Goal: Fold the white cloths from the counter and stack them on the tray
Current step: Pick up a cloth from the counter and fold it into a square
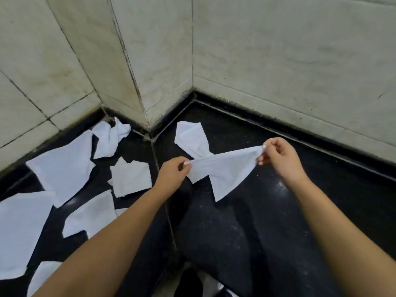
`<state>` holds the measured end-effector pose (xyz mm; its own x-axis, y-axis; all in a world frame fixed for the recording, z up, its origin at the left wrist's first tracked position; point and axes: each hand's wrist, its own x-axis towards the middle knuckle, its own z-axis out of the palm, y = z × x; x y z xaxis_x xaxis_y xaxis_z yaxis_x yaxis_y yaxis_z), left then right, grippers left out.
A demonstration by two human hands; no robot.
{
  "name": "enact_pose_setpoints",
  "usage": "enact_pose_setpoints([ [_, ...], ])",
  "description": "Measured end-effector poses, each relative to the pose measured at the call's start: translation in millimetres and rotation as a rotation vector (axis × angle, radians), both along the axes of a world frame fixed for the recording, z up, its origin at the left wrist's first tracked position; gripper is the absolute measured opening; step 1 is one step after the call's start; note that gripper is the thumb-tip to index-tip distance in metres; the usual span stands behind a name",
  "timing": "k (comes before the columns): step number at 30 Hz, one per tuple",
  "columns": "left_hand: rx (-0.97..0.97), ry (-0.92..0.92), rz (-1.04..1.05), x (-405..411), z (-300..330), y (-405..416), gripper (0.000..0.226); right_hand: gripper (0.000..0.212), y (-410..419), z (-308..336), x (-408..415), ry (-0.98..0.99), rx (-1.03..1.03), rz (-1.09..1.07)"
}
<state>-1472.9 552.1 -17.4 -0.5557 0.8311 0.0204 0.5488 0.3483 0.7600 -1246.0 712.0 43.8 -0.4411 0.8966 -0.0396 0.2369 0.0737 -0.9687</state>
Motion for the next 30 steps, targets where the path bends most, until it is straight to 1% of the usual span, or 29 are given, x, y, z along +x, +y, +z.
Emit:
enact_pose_setpoints([
  [2,0.094,-0.157,0.048,8,24,5,0.017,0.016,5,12,18,0.036,0.001,0.009],
  [4,0.177,-0.304,0.049,16,48,9,0.021,0.012,6,23,36,0.056,-0.018,0.087],
  [7,0.26,-0.556,0.007,27,74,10,0.015,0.013,5,38,61,0.013,-0.017,0.248],
  [9,0.225,-0.609,-0.051,33,82,7,0.014,0.013,6,46,75,-0.078,0.036,0.305],
  [11,0.141,-0.65,-0.109,36,84,3,0.016,0.013,9,53,88,-0.146,0.057,0.344],
  [13,0.079,-0.719,-0.146,38,82,0,0.017,0.011,11,59,95,-0.147,0.01,0.372],
  [15,0.064,-0.792,-0.139,38,76,-2,0.018,0.009,11,59,96,-0.094,-0.063,0.334],
  [17,0.045,-0.787,-0.103,40,70,3,0.018,0.009,13,52,88,-0.042,-0.094,0.234],
  [21,-0.018,-0.63,0.057,44,46,25,0.018,0.016,23,9,62,-0.083,-0.111,-0.008],
  [23,-0.058,-0.546,0.132,45,29,37,0.018,0.018,28,-20,52,-0.161,-0.119,-0.091],
  [25,-0.089,-0.471,0.165,49,12,46,0.013,0.017,29,-46,49,-0.264,-0.115,-0.148],
  [27,-0.113,-0.401,0.139,52,0,49,0.008,0.014,25,-64,50,-0.356,-0.112,-0.168],
  [30,-0.194,-0.327,0.065,56,-16,42,0.008,0.014,14,-74,61,-0.479,-0.067,-0.127],
])
